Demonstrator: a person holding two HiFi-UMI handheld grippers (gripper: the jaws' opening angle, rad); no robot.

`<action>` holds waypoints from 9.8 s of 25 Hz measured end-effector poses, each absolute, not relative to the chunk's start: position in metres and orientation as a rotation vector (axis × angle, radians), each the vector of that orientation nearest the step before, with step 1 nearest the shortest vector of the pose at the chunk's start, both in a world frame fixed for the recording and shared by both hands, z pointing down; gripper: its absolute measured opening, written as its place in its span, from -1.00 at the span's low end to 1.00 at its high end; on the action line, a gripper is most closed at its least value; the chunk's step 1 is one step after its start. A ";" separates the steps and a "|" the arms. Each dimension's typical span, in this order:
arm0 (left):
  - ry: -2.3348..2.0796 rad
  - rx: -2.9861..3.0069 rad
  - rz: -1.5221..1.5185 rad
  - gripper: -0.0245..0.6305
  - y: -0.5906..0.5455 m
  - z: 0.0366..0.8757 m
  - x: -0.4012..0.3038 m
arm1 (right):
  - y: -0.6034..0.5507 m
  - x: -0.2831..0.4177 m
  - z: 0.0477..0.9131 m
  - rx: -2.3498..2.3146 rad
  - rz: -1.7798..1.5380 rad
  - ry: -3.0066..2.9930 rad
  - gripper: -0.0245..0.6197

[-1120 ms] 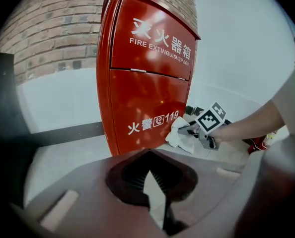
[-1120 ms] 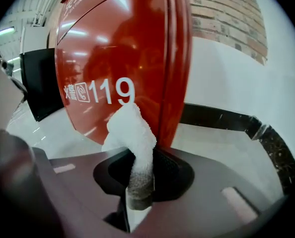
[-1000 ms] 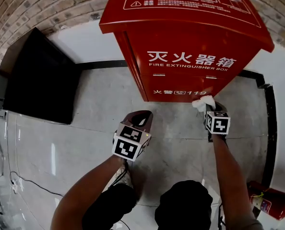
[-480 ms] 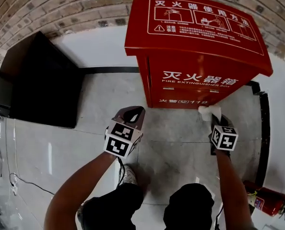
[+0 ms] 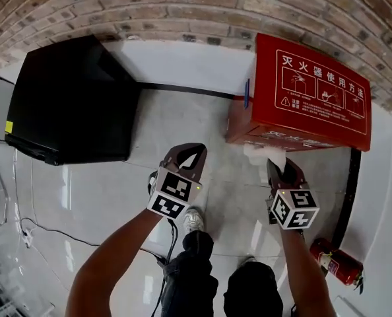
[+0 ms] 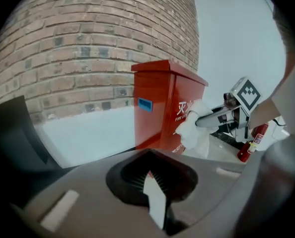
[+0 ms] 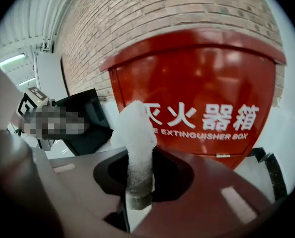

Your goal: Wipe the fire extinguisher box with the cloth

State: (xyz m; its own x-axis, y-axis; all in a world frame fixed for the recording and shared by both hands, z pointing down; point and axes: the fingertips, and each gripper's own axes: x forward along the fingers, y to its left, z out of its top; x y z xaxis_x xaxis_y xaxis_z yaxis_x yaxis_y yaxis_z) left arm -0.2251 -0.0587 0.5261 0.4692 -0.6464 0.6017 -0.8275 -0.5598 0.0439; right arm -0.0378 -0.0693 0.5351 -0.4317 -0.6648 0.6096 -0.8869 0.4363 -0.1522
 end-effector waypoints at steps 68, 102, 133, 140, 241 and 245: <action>-0.399 2.686 0.742 -0.93 -0.154 0.435 -0.263 | -0.063 -0.149 0.485 2.930 1.231 -1.444 -0.66; -0.340 2.955 0.878 -0.93 -0.196 0.579 -0.220 | -0.108 -0.140 0.623 3.120 1.258 -1.557 -0.66; -0.373 2.858 0.937 -0.93 -0.236 0.649 -0.242 | -0.194 -0.150 0.733 3.016 1.411 -1.508 -0.66; -0.320 2.854 0.909 -0.93 -0.202 0.655 -0.216 | -0.121 -0.142 0.737 2.993 1.371 -1.471 -0.66; -0.561 2.614 0.806 -0.93 -0.031 0.335 0.132 | -0.010 0.229 0.322 1.742 0.780 -2.031 -0.64; -0.643 2.541 0.820 -0.93 -0.045 0.359 0.148 | -0.044 0.254 0.358 1.616 0.774 -2.056 -0.64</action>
State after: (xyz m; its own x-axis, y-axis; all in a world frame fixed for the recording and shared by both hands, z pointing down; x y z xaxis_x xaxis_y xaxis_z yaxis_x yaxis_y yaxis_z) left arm 0.1477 -0.0455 0.3589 0.7230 -0.3017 0.6214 -0.5319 -0.8172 0.2220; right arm 0.2542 -0.0445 0.3580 -0.2427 -0.7414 0.6256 -0.9699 0.1729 -0.1713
